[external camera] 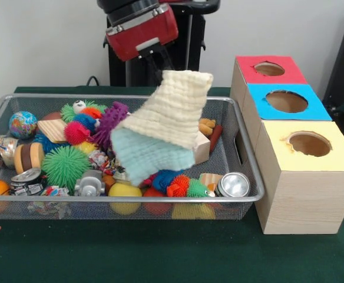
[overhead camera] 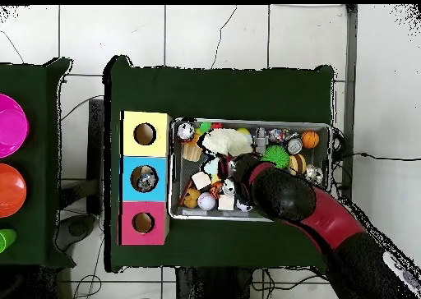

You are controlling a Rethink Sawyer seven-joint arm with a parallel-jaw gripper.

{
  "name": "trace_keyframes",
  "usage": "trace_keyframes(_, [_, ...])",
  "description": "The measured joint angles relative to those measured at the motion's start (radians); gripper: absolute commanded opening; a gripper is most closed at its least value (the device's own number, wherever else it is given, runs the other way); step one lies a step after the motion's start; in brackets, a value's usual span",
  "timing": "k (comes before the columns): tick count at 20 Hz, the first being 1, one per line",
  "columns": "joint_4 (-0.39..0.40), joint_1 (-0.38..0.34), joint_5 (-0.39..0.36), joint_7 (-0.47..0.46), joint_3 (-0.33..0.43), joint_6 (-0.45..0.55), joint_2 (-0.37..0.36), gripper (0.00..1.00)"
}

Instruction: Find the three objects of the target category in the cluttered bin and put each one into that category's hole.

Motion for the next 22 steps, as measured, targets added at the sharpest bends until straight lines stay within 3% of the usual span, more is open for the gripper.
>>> trace_keyframes(13, [-0.002,0.040,0.000,0.000,-0.003,0.080,-0.043,0.00])
trace_keyframes(22, [-0.023,0.115,-0.020,0.000,-0.087,0.186,-0.065,0.00])
